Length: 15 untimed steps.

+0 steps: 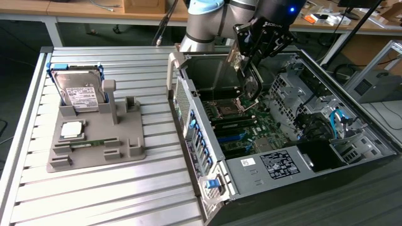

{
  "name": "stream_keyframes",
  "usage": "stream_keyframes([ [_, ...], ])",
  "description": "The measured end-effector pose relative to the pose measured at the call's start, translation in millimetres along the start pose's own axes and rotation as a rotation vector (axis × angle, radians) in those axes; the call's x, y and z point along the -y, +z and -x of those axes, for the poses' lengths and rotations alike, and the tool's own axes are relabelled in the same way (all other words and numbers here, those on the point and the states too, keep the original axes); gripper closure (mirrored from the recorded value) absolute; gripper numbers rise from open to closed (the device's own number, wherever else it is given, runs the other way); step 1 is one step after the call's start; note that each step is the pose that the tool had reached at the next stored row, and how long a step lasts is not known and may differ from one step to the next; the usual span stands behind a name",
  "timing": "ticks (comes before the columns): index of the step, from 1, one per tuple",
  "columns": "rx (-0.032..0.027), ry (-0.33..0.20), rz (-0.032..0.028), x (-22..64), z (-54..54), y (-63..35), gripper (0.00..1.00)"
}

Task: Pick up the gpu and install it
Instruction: 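Pick up the gpu and move the gpu toward the slot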

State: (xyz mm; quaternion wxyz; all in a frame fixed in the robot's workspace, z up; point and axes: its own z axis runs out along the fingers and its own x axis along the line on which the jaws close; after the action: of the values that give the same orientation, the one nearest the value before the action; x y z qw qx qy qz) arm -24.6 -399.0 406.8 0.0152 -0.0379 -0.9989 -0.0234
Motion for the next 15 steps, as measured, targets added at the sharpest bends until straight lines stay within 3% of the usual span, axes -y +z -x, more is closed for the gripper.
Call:
stream_keyframes([
  [15, -0.0009, 0.000, -0.0001, 0.1, 12.9, 9.3, 0.73],
])
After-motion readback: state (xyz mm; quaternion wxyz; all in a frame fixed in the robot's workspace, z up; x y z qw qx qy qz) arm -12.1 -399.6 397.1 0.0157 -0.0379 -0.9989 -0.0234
